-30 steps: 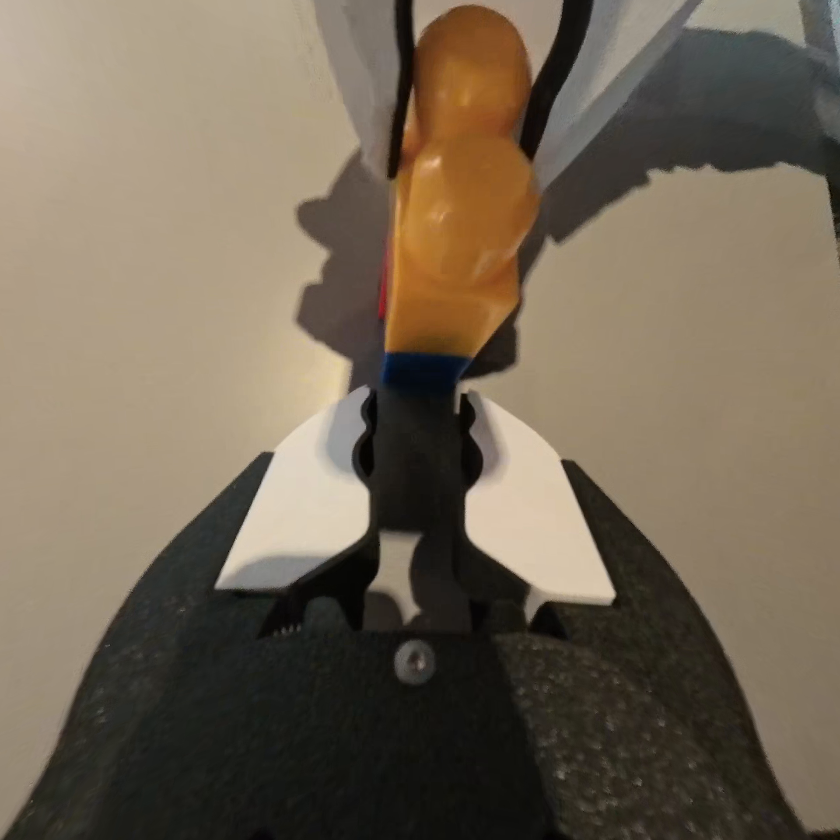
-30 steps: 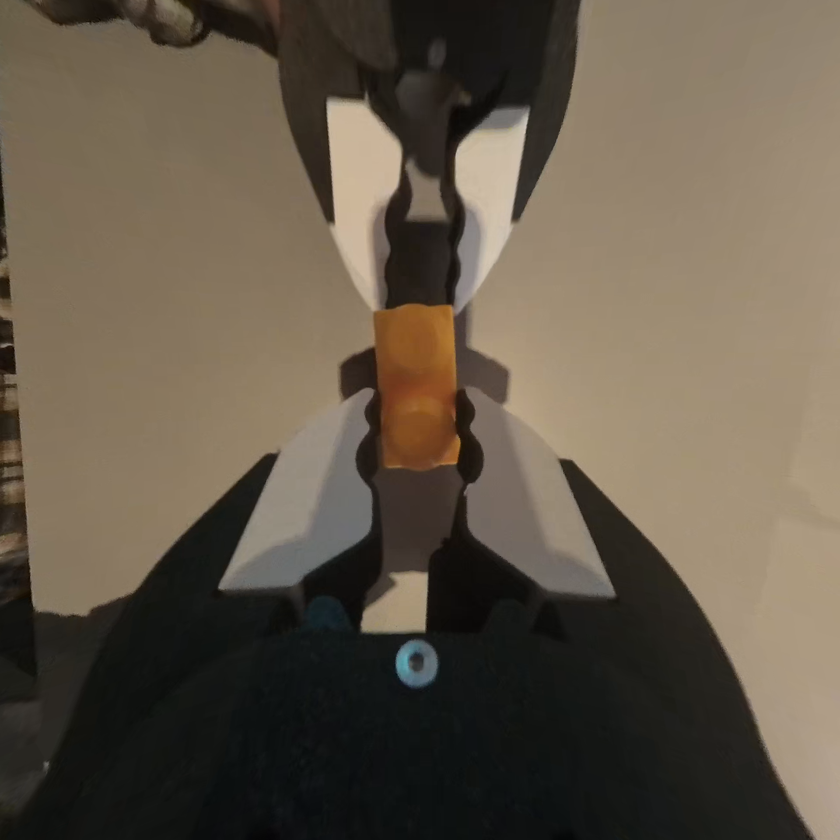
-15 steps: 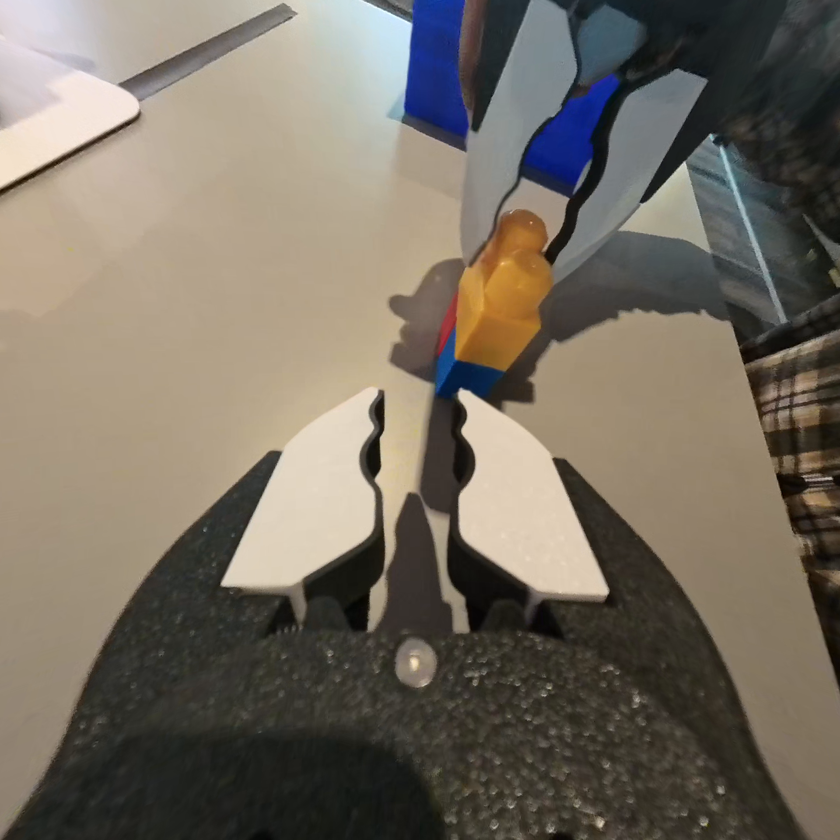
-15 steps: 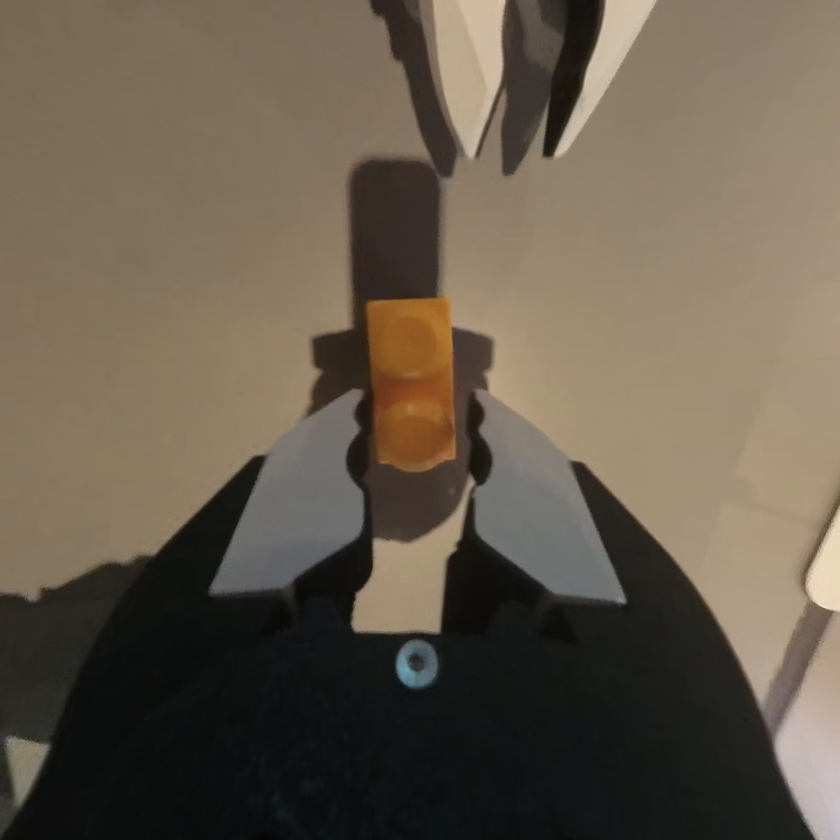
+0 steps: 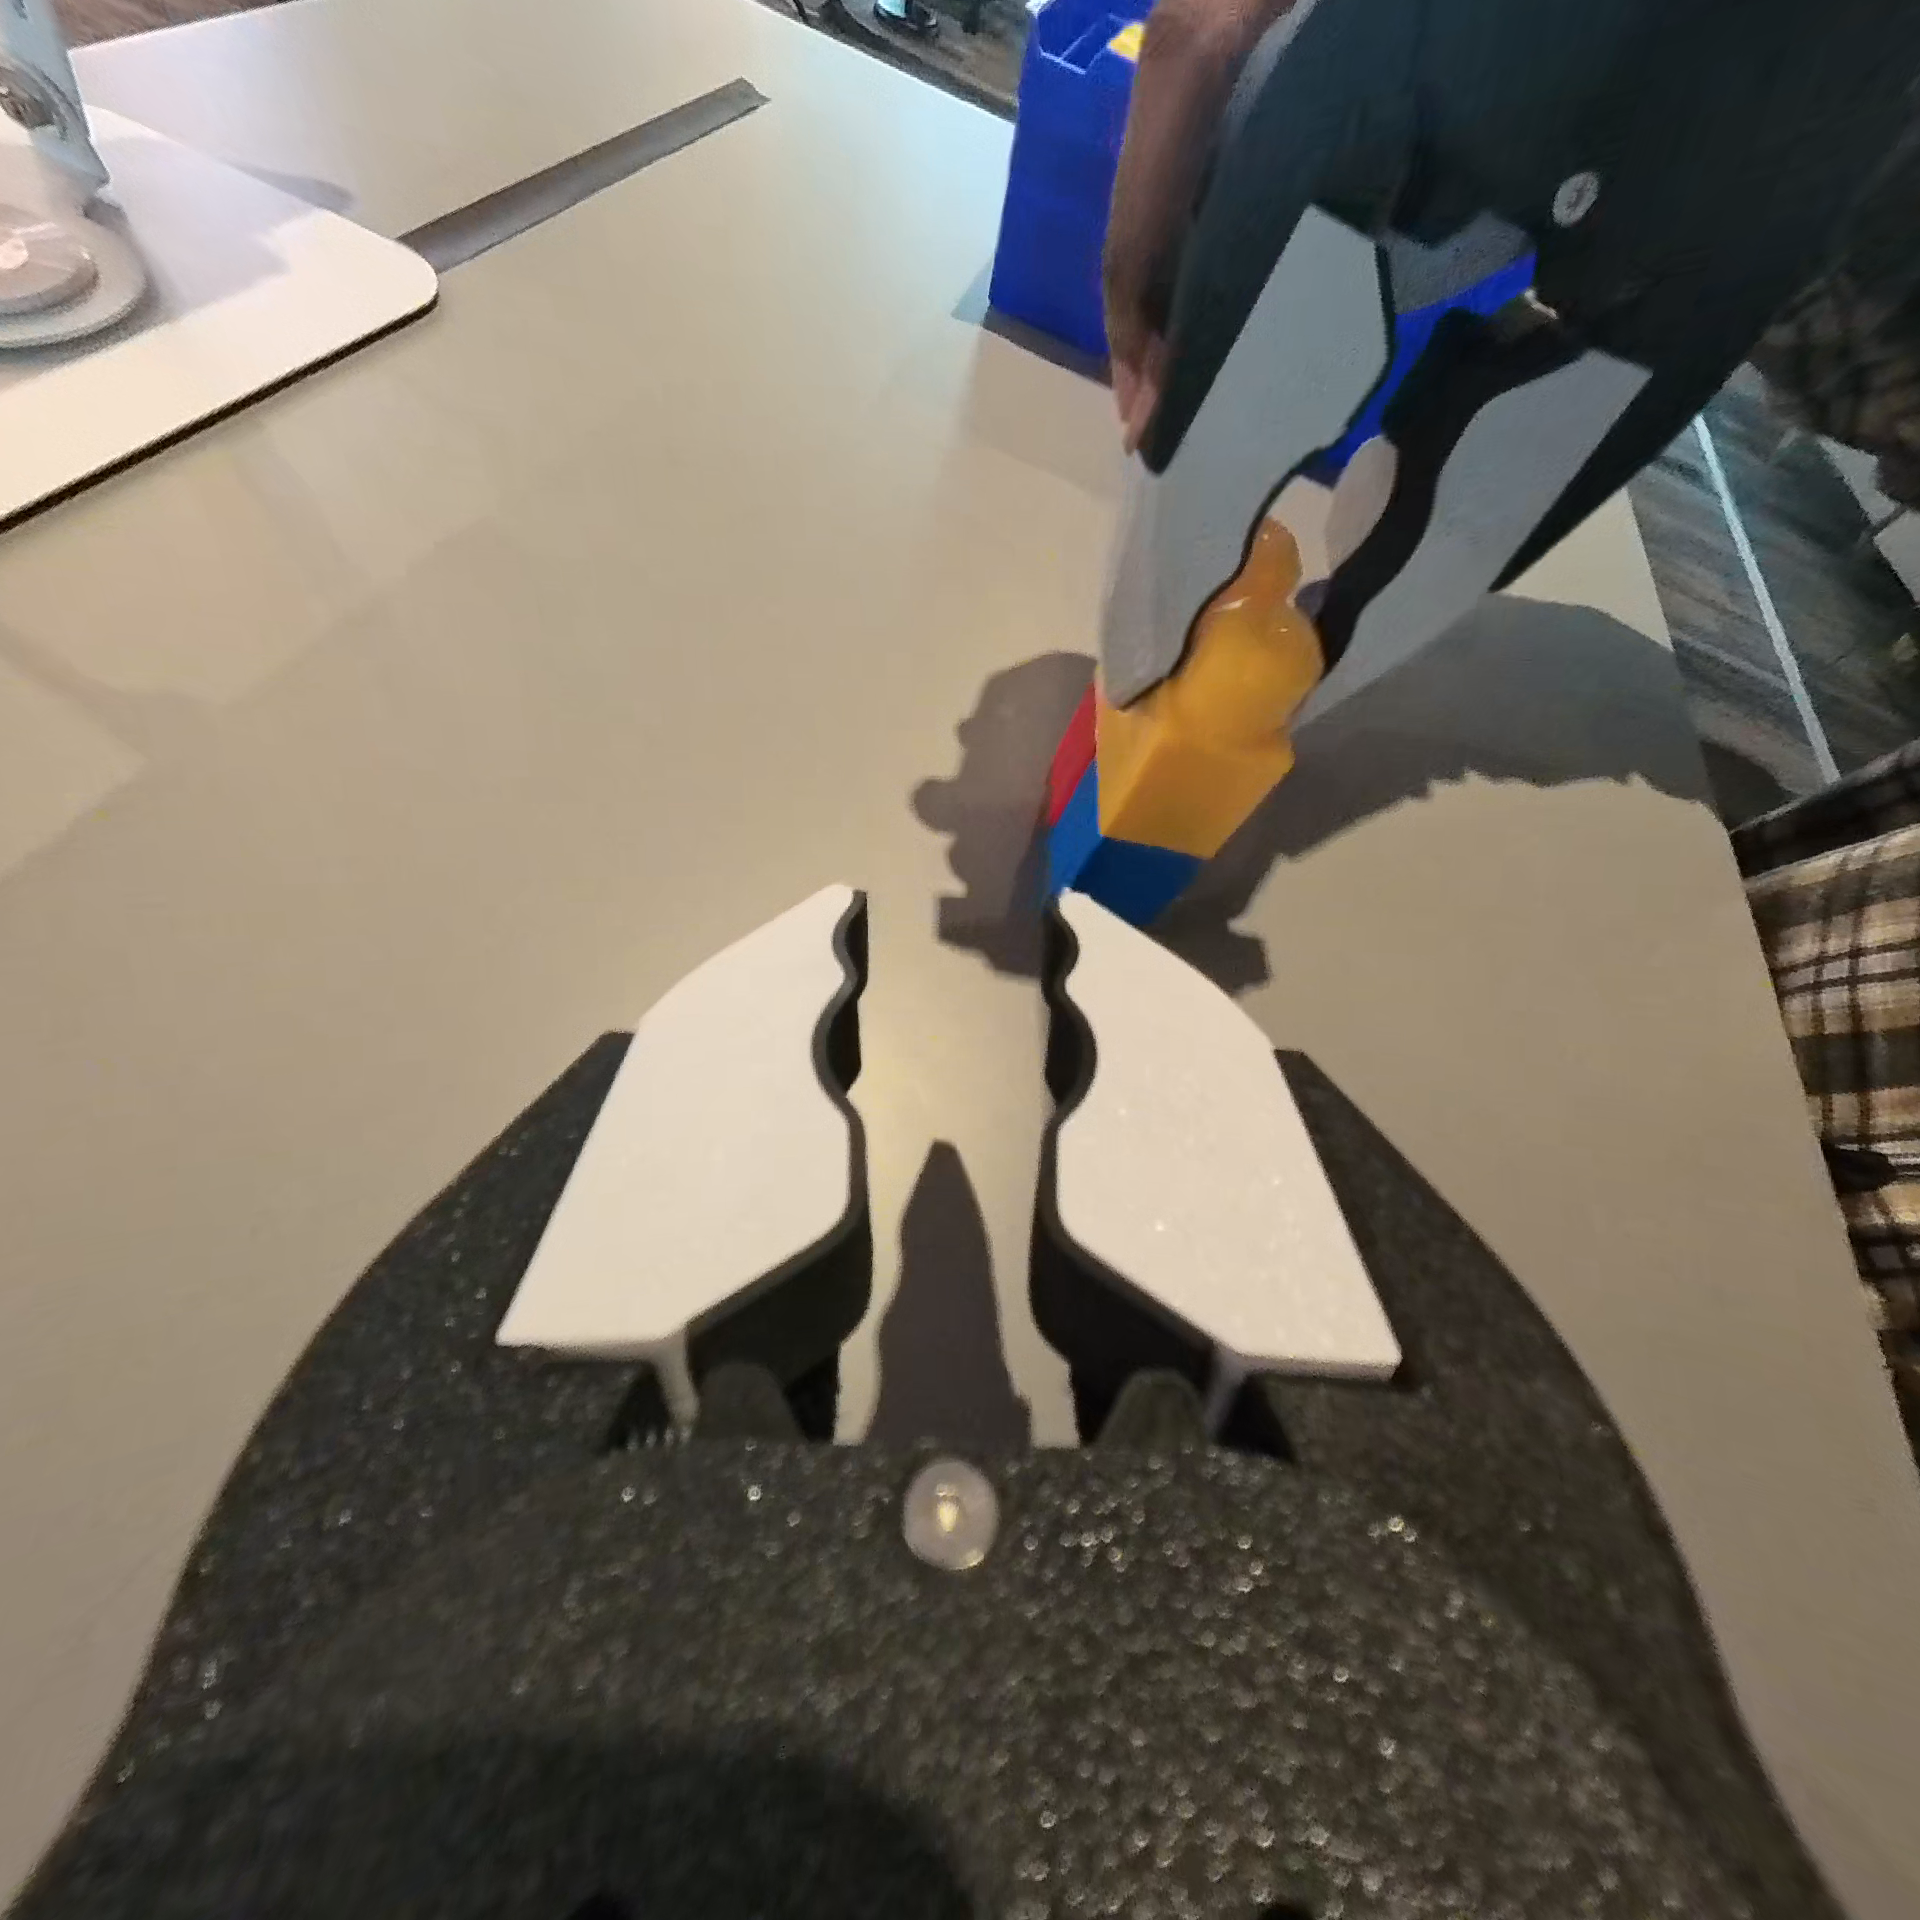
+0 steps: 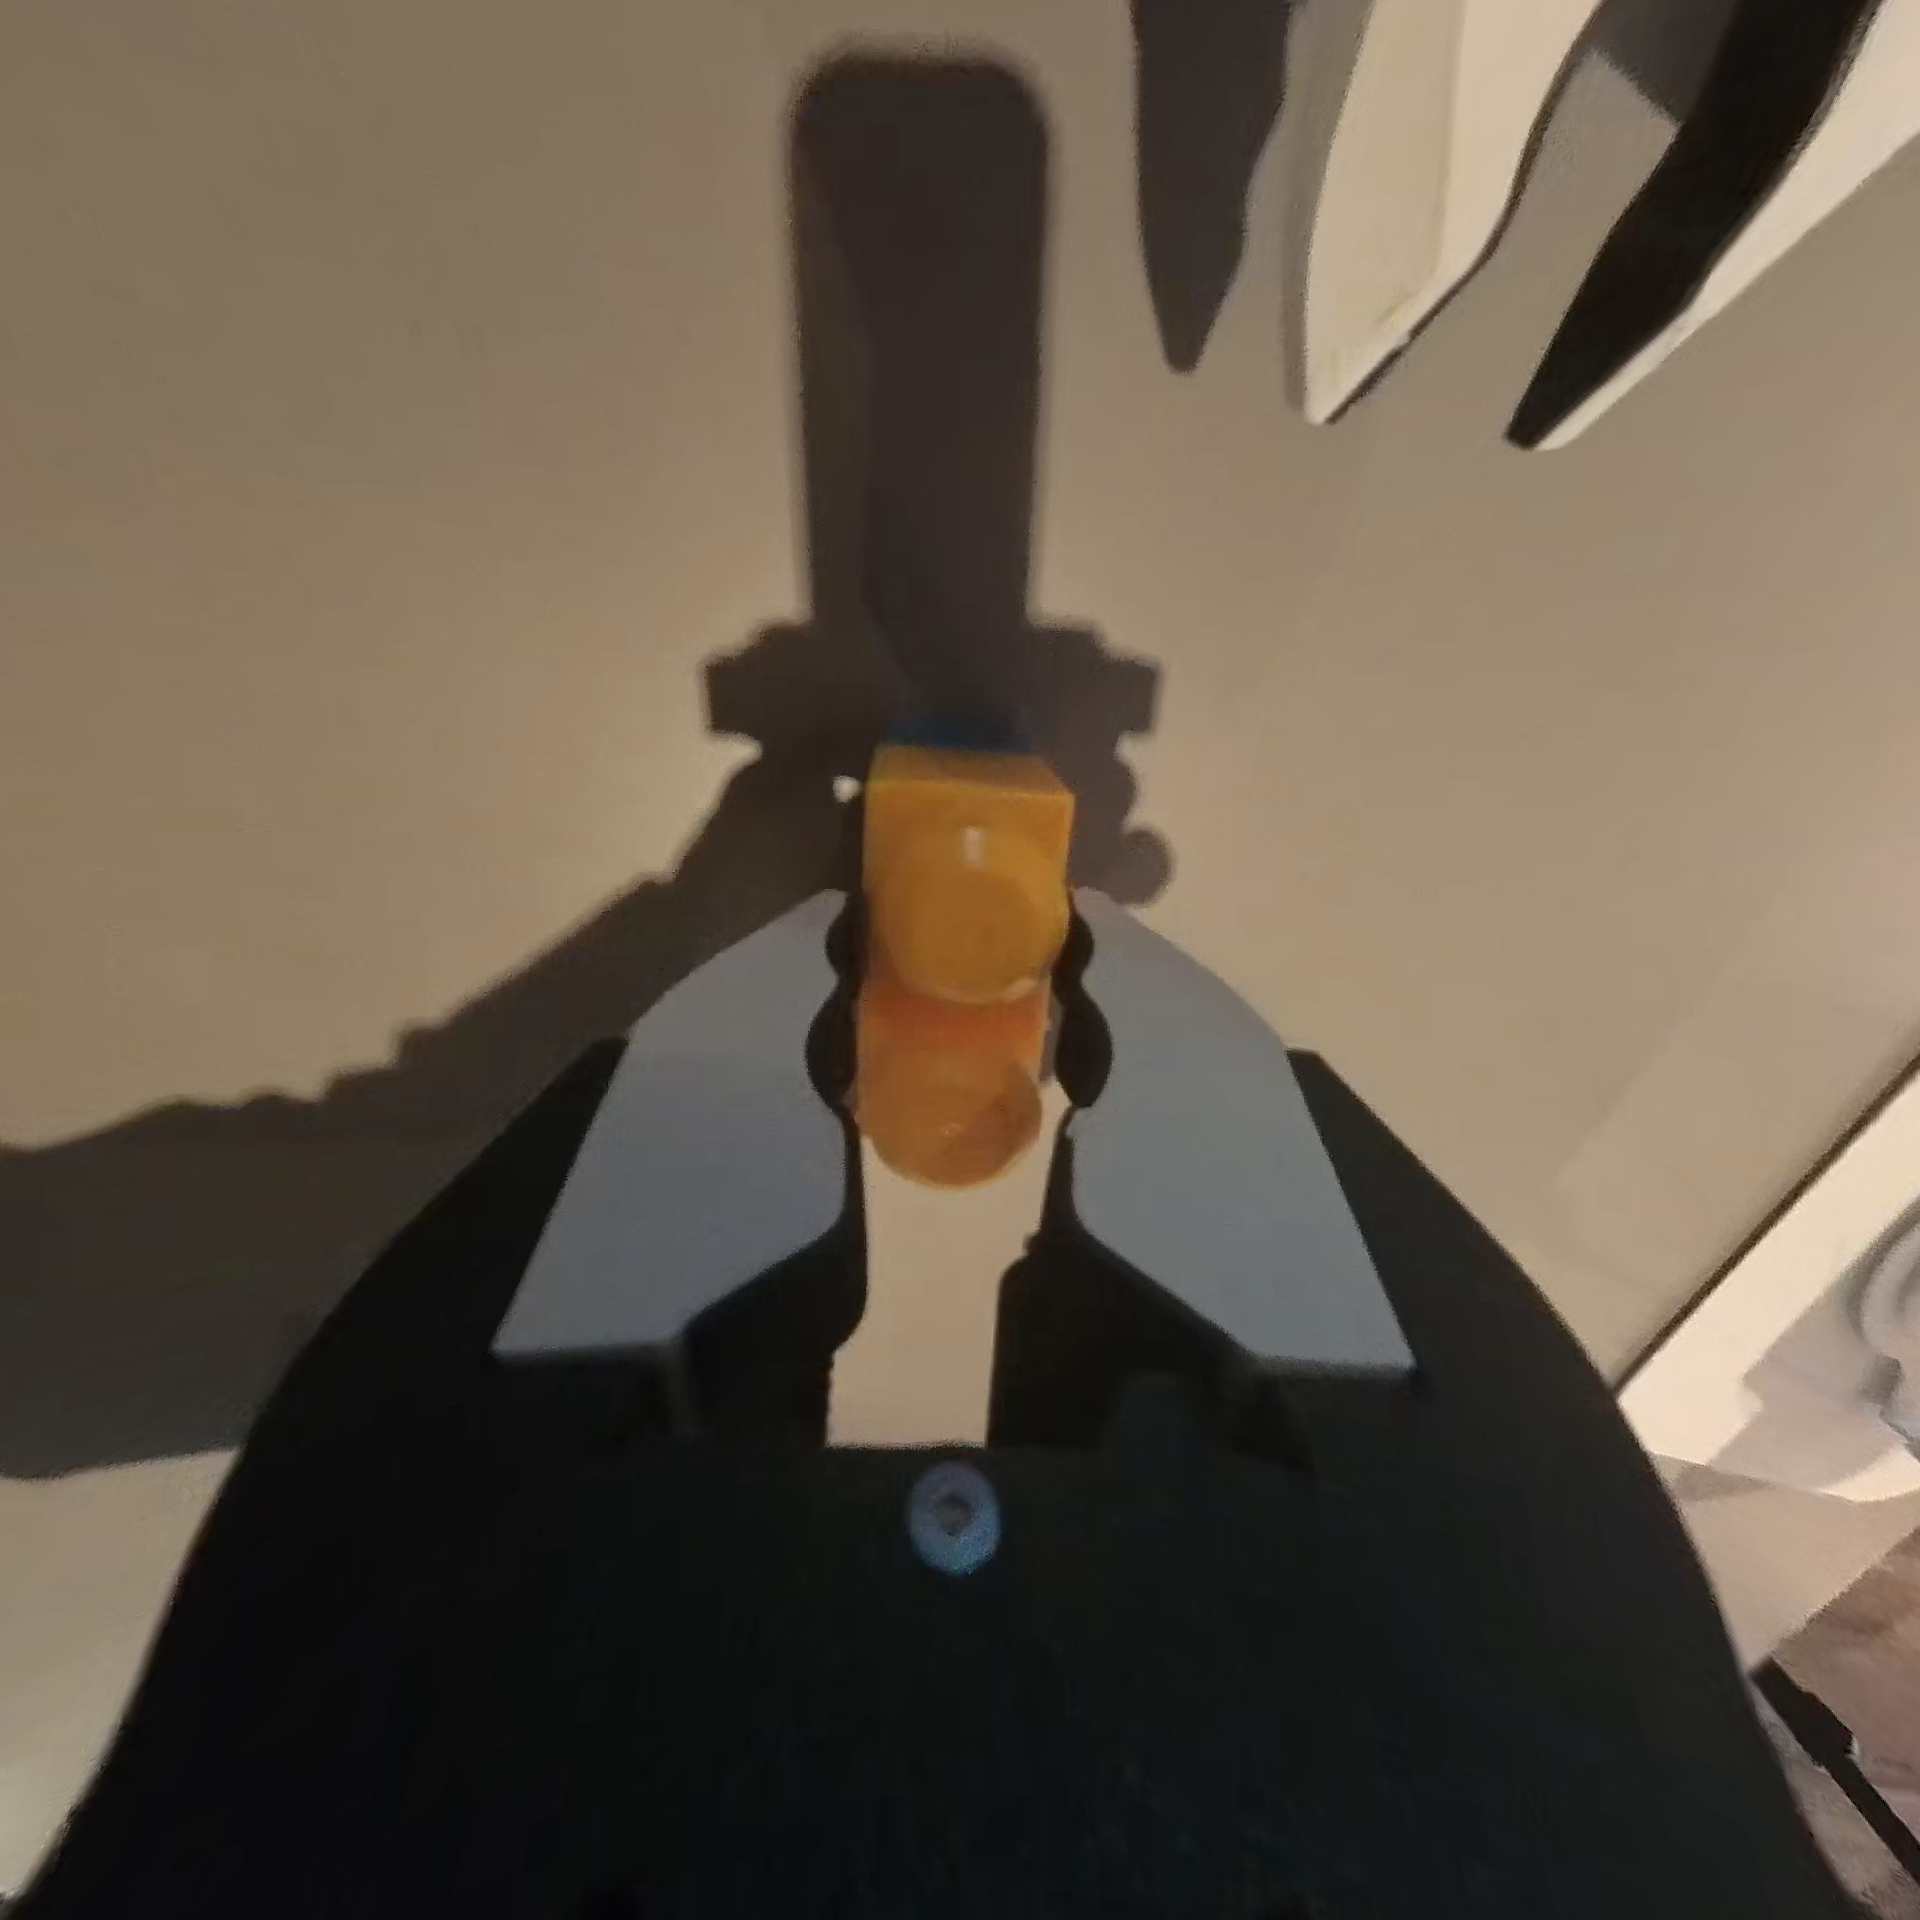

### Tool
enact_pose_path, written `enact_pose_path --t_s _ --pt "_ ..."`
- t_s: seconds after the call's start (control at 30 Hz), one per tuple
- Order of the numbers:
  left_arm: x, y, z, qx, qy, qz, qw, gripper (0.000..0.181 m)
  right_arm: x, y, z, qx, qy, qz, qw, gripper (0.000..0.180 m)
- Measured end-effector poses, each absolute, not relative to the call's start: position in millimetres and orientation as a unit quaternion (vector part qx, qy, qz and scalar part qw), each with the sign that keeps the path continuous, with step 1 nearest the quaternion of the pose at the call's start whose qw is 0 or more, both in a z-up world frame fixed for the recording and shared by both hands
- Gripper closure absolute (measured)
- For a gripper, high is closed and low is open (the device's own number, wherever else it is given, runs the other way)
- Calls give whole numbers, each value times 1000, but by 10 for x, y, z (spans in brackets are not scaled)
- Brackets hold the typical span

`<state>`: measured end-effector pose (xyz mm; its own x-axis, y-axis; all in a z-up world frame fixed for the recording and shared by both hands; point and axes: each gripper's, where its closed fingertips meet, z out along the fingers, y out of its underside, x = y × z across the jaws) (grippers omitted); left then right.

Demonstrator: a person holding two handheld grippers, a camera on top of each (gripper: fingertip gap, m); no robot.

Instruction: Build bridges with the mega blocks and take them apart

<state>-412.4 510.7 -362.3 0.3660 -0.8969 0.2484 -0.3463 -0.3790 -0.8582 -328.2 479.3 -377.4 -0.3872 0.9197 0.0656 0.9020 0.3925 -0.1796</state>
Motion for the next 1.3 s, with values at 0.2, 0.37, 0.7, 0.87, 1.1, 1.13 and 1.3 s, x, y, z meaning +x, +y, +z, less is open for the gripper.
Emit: enact_pose_path --t_s 0.2,0.37,0.7,0.87,1.1,1.13,1.3 --pt "-4154 5135 -3628 -745 412 -374 369 150 -3258 4792 -3780 -564 -824 23 54 145" --pt "-4195 5171 -3620 -747 399 -378 374 151 -3267 4788 -3779 -550 -833 18 57 145" --pt "-4210 5229 -3433 -726 380 -377 430 150 -1996 5374 -2285 -622 -752 -30 218 145" --pt "-4121 5216 -3266 -699 383 -365 481 150 -565 5524 -1758 -698 -674 -93 223 145" --pt "-3837 5076 -3292 -688 386 -328 520 150 654 5582 -2240 -736 -648 -71 182 145" --pt "-3796 5043 -3314 -689 389 -318 523 150 732 5594 -2356 -736 -651 -61 176 145" --pt "-3611 4910 -3336 -682 389 -283 550 150 1060 5680 -2916 -733 -667 -32 128 145"
